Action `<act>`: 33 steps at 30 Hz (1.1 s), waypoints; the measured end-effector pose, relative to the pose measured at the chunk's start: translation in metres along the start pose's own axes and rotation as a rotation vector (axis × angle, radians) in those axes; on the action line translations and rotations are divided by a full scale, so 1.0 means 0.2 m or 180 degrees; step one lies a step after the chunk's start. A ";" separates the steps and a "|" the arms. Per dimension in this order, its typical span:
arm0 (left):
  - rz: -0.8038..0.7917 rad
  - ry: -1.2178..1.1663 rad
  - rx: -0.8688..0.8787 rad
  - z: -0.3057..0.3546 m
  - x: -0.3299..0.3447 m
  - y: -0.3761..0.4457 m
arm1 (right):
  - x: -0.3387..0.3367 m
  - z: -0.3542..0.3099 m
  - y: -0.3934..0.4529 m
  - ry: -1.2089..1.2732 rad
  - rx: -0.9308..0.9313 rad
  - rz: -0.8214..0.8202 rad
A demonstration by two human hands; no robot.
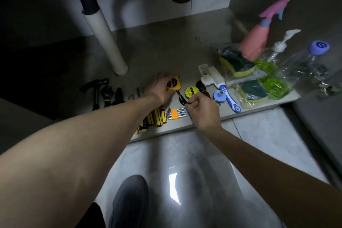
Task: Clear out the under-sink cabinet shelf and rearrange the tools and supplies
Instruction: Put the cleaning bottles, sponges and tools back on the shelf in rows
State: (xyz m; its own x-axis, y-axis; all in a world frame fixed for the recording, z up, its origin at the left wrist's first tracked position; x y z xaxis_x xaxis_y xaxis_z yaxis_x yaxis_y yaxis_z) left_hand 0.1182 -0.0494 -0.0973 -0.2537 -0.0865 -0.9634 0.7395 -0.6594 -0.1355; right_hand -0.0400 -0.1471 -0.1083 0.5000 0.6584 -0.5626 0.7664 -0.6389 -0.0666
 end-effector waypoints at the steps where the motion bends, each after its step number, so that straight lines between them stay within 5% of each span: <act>1: -0.0085 -0.0058 0.0018 -0.02 0.01 0.01 | 0.01 0.01 -0.01 -0.0155 -0.0027 0.0048; 15: -0.0013 0.0140 0.0147 -0.08 -0.05 -0.05 | 0.01 -0.04 -0.02 -0.0391 -0.0545 -0.0028; 21: 0.0393 0.0246 0.0694 0.06 -0.12 -0.12 | -0.01 0.01 -0.07 -0.0798 -0.0190 -0.0252; 33: -0.0346 0.0757 0.0826 0.13 -0.02 -0.18 | -0.09 0.04 -0.06 -0.0385 0.0313 -0.0131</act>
State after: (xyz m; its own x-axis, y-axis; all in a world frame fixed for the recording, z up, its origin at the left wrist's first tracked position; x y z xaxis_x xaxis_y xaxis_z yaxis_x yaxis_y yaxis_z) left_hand 0.0760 -0.0453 -0.0817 -0.1475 0.1504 -0.9776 0.5256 -0.8254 -0.2063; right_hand -0.0604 -0.1539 -0.1039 0.4122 0.6358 -0.6526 0.7390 -0.6523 -0.1687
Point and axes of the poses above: each hand's wrist, its own y-axis towards the middle knuckle, its own x-axis out of the palm, z = x × y, the point moved 7 cm from there along y, towards the middle knuckle, and after that the axes turned 10 degrees about y, right-handed, at the moved point
